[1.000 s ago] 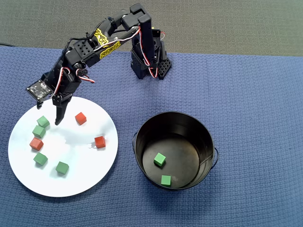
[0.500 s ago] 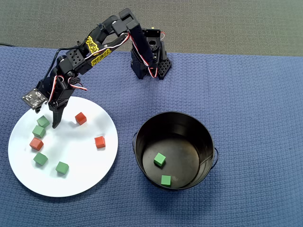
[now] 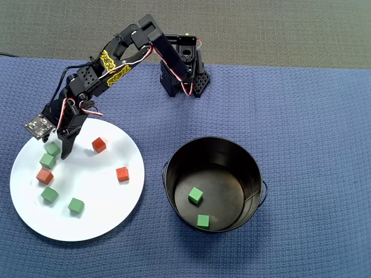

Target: Pick up the green cubes from the white plate and place them in the black recipient

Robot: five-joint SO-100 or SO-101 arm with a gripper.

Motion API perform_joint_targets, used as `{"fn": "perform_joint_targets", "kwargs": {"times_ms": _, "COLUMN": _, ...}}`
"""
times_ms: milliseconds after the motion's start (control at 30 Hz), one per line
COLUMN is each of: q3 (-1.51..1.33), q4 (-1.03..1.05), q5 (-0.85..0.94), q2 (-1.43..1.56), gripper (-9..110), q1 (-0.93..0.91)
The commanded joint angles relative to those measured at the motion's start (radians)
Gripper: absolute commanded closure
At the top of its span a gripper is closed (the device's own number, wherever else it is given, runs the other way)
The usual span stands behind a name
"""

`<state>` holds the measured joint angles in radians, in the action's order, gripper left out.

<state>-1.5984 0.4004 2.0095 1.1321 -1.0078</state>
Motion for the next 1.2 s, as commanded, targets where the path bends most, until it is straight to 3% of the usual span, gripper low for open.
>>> {"fn": "perform_joint_targets", "kwargs": {"times_ms": 0, "q3": 0.061, "q4": -0.031, "q5": -0.011, "q2": 0.006, "gripper": 81, "q1": 0.002}}
{"fn": "perform_joint_targets", "kwargs": {"times_ms": 300, "q3": 0.069, "q4": -0.057, "q5": -0.028, "q2": -0.023, "gripper": 100, "q1": 0.006}}
{"fn": "perform_joint_targets", "kwargs": {"times_ms": 433, "q3": 0.074, "q4": -0.071, "q5": -0.055, "q2": -0.023, "gripper": 101, "q1": 0.014}}
{"fn": "perform_joint_targets", "kwargs": {"times_ms": 600, "q3": 0.035, "q4": -0.227, "q5": -0.336, "q2": 0.031, "gripper": 101, "q1": 0.066}}
{"fn": "perform_joint_targets", "kwargs": {"times_ms": 867, "q3": 0.110, "q4": 0.187, "q5": -0.595, "q2": 0.333, "gripper": 101, "q1": 0.132}}
{"fn": "perform_joint_targets", "kwargs": {"times_ms": 1167, "q3": 0.089, "q4": 0.546, "q5": -1.127, "q2": 0.629, "gripper": 101, "q1": 0.304}}
